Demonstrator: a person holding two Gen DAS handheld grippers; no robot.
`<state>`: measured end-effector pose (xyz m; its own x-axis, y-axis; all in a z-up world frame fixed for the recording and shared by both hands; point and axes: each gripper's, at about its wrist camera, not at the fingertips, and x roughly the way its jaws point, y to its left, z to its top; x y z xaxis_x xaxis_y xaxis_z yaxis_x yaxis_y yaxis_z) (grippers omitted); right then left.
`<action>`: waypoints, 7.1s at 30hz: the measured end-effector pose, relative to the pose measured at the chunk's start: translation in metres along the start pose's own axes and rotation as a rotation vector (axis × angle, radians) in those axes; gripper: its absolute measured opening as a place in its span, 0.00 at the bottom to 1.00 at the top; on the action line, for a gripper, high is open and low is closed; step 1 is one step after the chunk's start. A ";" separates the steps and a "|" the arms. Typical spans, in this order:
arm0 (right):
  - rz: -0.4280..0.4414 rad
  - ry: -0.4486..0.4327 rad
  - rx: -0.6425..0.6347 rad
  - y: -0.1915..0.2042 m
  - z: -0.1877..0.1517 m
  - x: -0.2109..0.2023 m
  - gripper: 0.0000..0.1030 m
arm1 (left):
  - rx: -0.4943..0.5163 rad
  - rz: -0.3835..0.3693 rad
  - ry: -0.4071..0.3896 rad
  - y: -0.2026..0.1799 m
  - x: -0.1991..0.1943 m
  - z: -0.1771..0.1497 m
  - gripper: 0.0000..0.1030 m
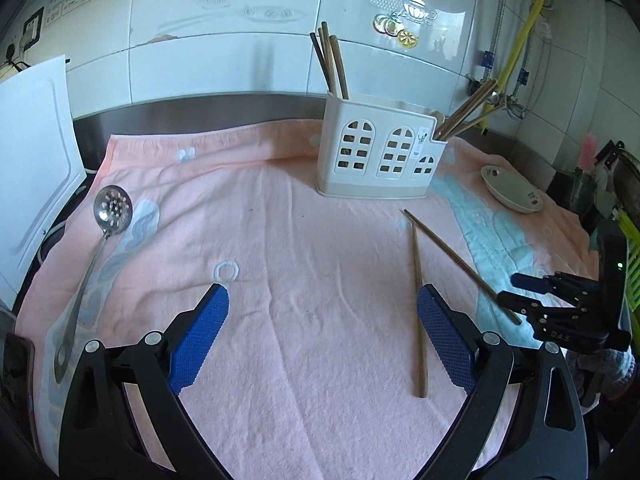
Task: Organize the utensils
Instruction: 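Move the left tool back to the last chopsticks while the right tool returns too, then close the left tool on a chopstick while the right tool grasps the other, then lift the left tool's chopstick over the white holder while the right carries its chopstick there, then lower both chopsticks into the white holder and open both tools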
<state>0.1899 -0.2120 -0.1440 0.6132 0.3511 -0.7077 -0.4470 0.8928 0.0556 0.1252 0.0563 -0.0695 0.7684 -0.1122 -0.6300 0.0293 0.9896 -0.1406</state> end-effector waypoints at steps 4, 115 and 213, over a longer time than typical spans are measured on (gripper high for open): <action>0.005 0.027 0.002 -0.001 0.000 0.010 0.35 | 0.014 0.002 0.011 -0.002 0.003 -0.005 0.91; 0.011 -0.239 -0.056 0.017 0.122 -0.090 0.04 | 0.226 -0.190 -0.006 -0.081 0.022 0.100 0.05; -0.006 -0.390 -0.085 0.005 0.272 -0.133 0.06 | 0.228 -0.100 -0.118 -0.060 0.012 0.252 0.05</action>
<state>0.2839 -0.1776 0.1421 0.8100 0.4416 -0.3859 -0.4852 0.8742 -0.0180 0.2937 0.0187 0.1245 0.8233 -0.2127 -0.5263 0.2417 0.9703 -0.0140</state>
